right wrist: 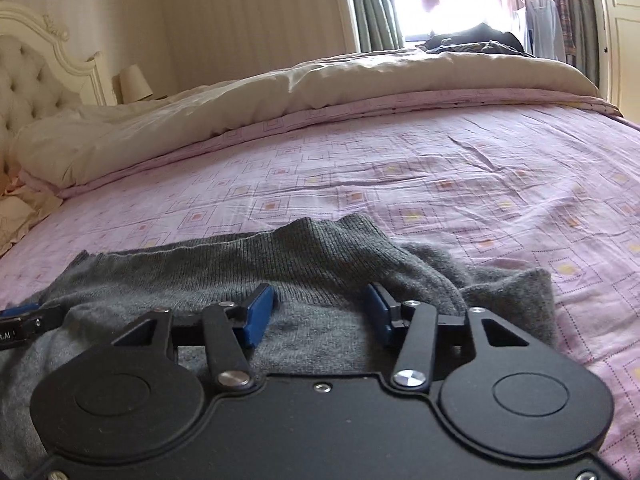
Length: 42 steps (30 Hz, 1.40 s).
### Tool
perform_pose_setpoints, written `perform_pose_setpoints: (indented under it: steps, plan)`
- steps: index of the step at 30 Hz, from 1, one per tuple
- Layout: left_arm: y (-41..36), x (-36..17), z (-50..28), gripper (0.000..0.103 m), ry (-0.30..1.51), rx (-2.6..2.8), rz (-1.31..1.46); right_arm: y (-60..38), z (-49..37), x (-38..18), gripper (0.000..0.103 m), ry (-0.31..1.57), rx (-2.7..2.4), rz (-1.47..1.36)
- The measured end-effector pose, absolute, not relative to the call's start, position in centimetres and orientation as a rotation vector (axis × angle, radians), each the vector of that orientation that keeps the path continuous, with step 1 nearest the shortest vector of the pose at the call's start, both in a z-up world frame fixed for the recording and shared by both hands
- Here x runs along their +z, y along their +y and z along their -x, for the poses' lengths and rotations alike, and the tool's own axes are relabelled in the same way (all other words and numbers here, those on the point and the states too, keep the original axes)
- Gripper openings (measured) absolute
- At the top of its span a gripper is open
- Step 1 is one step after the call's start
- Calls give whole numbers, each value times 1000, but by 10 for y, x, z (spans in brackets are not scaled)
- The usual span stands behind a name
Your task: Fold small clothes
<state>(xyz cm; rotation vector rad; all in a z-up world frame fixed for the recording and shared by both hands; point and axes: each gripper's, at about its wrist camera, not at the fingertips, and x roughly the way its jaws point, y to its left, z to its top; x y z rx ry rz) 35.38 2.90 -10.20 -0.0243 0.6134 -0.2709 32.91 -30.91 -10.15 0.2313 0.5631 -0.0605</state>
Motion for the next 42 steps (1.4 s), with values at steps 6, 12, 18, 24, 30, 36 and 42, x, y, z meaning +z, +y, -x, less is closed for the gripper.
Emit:
perform_pose_setpoints:
  steps: [6, 12, 18, 24, 30, 36, 42]
  plan:
    - [23, -103, -353, 67, 610, -256, -7, -325, -327, -101, 44, 545, -73, -338]
    - [17, -104, -353, 67, 607, -238, -45, -284, -302, -63, 56, 443, 20, -98]
    - [15, -104, -354, 67, 607, -236, -49, -215, -290, -59, 59, 521, 218, 126]
    - [17, -105, -354, 67, 607, -236, -47, -193, -331, -85, 59, 642, 220, 198]
    - [19, -105, -353, 67, 605, -240, -37, -228, -373, -89, 64, 683, 109, 61]
    - [20, -104, -354, 67, 606, -243, -30, -260, -378, -90, 71, 698, -5, -21]
    - [20, -102, -356, 67, 618, -254, -23, -279, -337, -64, 71, 627, 2, -42]
